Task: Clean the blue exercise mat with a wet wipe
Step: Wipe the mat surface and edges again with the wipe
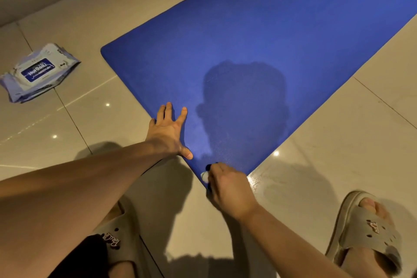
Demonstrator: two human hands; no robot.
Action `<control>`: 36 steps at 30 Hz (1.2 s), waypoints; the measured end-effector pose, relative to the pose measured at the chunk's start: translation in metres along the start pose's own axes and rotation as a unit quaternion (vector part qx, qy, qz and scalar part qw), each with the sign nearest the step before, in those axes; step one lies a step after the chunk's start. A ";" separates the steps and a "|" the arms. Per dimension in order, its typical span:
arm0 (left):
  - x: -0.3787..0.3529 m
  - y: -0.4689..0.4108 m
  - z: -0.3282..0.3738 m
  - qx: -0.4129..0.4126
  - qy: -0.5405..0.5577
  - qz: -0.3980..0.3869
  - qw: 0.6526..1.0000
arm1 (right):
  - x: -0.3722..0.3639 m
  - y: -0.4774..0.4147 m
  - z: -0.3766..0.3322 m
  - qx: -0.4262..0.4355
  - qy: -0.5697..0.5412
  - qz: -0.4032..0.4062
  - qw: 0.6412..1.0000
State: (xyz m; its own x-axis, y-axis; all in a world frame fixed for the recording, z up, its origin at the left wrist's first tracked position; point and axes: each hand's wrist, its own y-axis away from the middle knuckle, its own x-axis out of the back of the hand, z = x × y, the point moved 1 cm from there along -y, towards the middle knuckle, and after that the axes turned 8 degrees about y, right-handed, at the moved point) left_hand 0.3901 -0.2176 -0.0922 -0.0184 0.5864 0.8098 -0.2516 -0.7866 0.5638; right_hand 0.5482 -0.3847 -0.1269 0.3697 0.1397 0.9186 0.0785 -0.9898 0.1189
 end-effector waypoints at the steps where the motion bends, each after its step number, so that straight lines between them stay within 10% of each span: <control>1: 0.000 0.000 -0.001 -0.001 0.007 0.002 1.000 | 0.006 -0.011 0.013 -0.032 0.005 0.009 0.999; 7: -0.003 -0.001 -0.004 -0.006 0.017 0.006 1.000 | 0.024 -0.045 0.031 -0.275 0.005 0.081 0.958; 15: -0.003 -0.001 -0.005 -0.006 0.016 0.006 1.000 | 0.013 -0.031 0.003 -0.002 0.006 -0.014 1.000; 21: -0.005 0.000 -0.004 0.000 0.029 0.010 1.000 | 0.028 -0.055 0.039 -0.274 -0.045 0.098 0.956; 28: -0.008 -0.002 -0.007 -0.006 0.043 0.017 0.999 | 0.002 -0.028 -0.023 0.086 0.018 -0.008 0.996; 36: -0.010 -0.003 -0.008 -0.005 0.052 0.010 0.999 | 0.024 -0.072 0.039 -0.264 -0.038 0.120 0.956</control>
State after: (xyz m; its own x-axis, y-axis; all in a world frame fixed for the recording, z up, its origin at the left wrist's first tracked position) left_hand 0.3838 -0.2198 -0.1034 -0.1242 0.5874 0.7997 -0.2602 -0.7970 0.5450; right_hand 0.5870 -0.3090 -0.1284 0.3870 -0.1112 0.9153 -0.4885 -0.8666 0.1013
